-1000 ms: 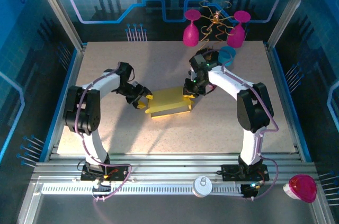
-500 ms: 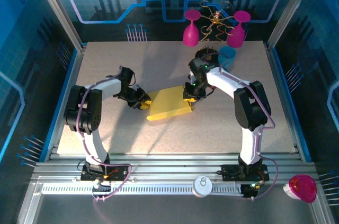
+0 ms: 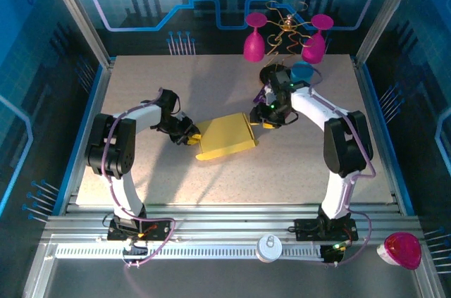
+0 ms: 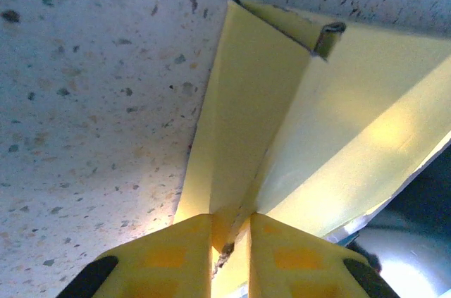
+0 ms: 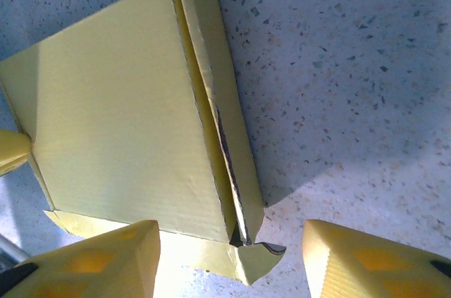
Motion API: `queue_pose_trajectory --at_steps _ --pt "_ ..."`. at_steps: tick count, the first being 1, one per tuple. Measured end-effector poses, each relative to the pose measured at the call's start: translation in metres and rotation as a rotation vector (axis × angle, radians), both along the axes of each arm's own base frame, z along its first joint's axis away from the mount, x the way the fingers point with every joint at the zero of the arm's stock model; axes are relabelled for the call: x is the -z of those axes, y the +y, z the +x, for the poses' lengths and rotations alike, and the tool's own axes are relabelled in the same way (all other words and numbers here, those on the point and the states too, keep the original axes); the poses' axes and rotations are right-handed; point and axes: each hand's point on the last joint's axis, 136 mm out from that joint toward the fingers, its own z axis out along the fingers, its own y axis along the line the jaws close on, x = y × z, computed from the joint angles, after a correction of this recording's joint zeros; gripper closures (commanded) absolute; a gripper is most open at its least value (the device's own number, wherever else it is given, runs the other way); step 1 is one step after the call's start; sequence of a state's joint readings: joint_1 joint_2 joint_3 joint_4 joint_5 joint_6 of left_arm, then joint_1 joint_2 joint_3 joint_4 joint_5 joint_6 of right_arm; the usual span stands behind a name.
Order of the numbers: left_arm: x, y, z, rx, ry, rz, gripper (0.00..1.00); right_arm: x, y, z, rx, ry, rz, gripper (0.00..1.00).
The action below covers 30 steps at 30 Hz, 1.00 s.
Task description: Fold the paper box
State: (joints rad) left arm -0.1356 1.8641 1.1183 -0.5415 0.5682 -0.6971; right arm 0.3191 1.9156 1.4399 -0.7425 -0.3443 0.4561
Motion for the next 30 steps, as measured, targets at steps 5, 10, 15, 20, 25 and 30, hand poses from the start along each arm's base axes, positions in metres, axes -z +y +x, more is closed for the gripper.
queue_pose_trajectory --at_steps 5,10,15,20,25,30 --pt "0.000 0.000 0.001 0.000 -0.001 0.003 0.83 0.031 0.017 -0.005 -0.058 0.069 0.048 0.49" --pt "0.000 0.000 0.001 -0.001 -0.002 0.004 0.83 0.047 0.027 -0.008 -0.077 0.104 0.077 0.54" --pt "-0.001 0.001 0.002 -0.002 -0.002 0.008 0.83 0.041 0.033 -0.003 -0.088 0.084 0.095 0.64" --pt "-0.001 0.005 0.005 -0.009 0.002 0.032 0.83 0.037 0.038 -0.002 -0.117 0.063 0.062 0.70" --pt "-0.001 0.010 0.007 -0.001 0.004 0.067 0.81 0.040 0.039 -0.009 -0.138 0.070 0.018 0.72" --pt "0.000 0.011 0.007 0.001 0.003 0.078 0.82 0.041 0.039 -0.013 -0.155 0.072 0.013 0.63"
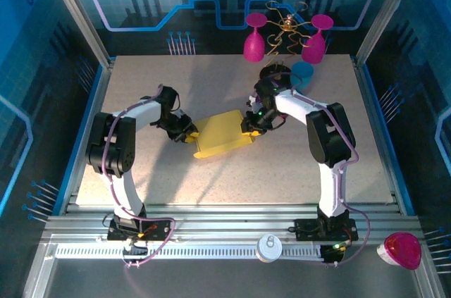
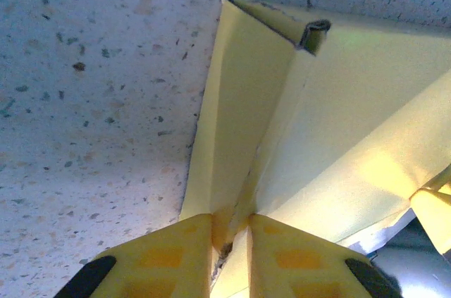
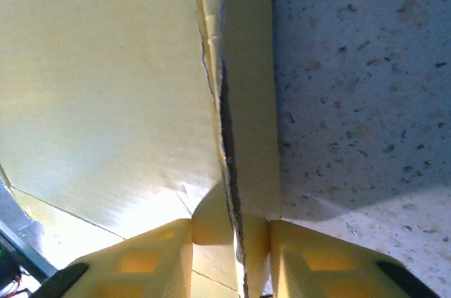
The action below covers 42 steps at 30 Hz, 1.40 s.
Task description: Fold the paper box
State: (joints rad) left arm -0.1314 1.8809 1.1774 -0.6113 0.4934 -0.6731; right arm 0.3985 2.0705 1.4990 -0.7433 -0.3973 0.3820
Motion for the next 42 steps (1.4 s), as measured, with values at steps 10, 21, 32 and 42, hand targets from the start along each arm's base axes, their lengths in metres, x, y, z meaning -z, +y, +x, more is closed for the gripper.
queue_pose_trajectory --at_steps 10,21,32,42 --pt "-0.001 0.000 0.000 0.045 -0.027 0.008 0.99 -0.022 -0.011 0.008 0.017 -0.048 0.082 0.42" --pt "0.000 0.003 -0.001 0.086 -0.057 0.027 1.00 -0.032 -0.007 0.030 0.009 -0.078 0.218 0.37" --pt "0.002 0.015 -0.009 0.087 -0.068 0.029 1.00 -0.013 0.020 0.029 -0.041 0.017 0.343 0.35" --pt "0.002 0.016 -0.009 0.091 -0.072 0.026 1.00 -0.020 0.042 0.017 -0.093 0.071 0.471 0.39"
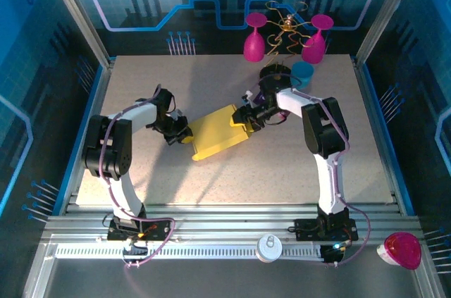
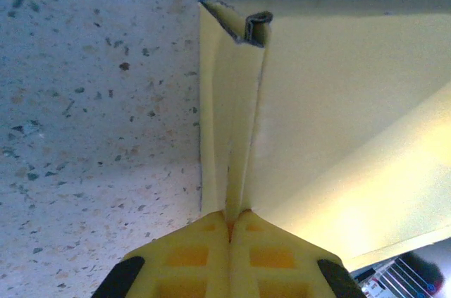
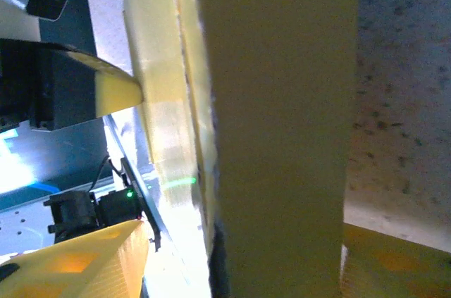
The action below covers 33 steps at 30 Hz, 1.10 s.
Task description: Fold the paper box
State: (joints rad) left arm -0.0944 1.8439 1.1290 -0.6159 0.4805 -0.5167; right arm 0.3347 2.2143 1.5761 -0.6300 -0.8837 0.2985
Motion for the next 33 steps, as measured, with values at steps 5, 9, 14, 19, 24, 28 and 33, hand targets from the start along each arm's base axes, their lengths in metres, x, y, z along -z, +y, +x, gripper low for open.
queue_pose_trajectory --at_steps 5,9,14,19,24,28,33 --pt "-0.001 0.002 0.000 -0.007 0.000 0.003 0.88 -0.004 0.009 -0.001 0.010 0.025 0.042 0.55" --pt "-0.007 0.009 0.003 -0.041 -0.013 0.033 0.61 -0.002 0.012 -0.003 0.040 0.081 0.069 0.62" --pt "-0.054 0.018 0.016 -0.135 -0.136 0.014 0.35 -0.011 0.011 -0.007 0.101 0.160 0.110 0.65" --pt "-0.109 0.026 0.028 -0.260 -0.301 -0.123 0.26 -0.028 0.001 0.000 0.218 0.255 0.134 0.65" --pt "-0.099 0.025 0.023 -0.341 -0.237 -0.241 0.23 -0.048 -0.004 0.011 0.331 0.367 0.170 0.64" --pt "-0.101 0.018 0.024 -0.367 -0.212 -0.320 0.22 -0.064 0.000 0.018 0.394 0.449 0.219 0.64" --pt "-0.101 0.014 0.033 -0.403 -0.198 -0.386 0.21 -0.074 0.003 0.025 0.460 0.563 0.273 0.64"
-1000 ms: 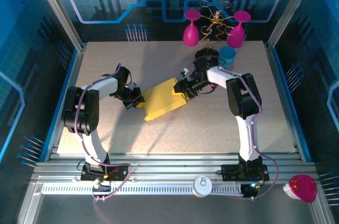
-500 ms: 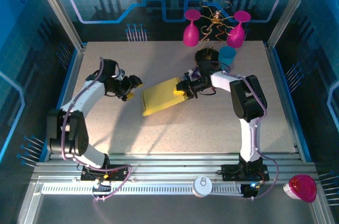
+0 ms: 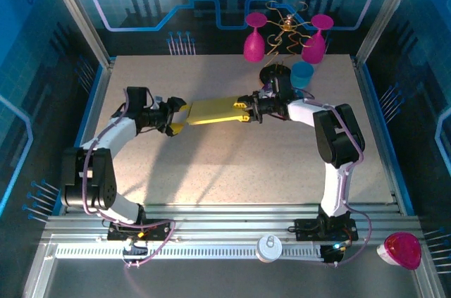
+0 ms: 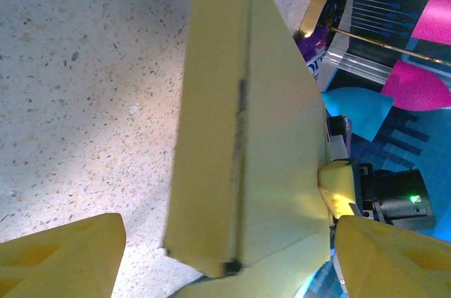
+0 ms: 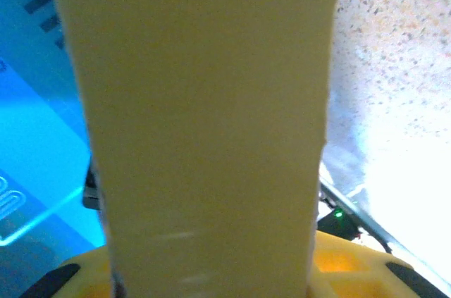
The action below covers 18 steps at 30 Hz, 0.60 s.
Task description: Fold the paper box
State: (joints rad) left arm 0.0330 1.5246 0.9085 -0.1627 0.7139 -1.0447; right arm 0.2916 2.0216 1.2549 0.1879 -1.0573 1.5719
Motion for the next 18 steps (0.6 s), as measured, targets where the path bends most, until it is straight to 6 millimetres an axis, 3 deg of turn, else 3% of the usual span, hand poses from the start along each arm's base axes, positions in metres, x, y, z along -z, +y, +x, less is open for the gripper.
queue_pose_trajectory --at_steps 7,18 --pt "0.023 -0.003 0.002 -0.073 0.097 -0.101 0.20 -0.012 0.002 0.008 0.042 0.070 0.046 0.64" --pt "0.012 -0.006 0.027 -0.149 0.082 -0.206 0.22 -0.010 0.004 0.005 0.047 0.113 0.055 0.66"
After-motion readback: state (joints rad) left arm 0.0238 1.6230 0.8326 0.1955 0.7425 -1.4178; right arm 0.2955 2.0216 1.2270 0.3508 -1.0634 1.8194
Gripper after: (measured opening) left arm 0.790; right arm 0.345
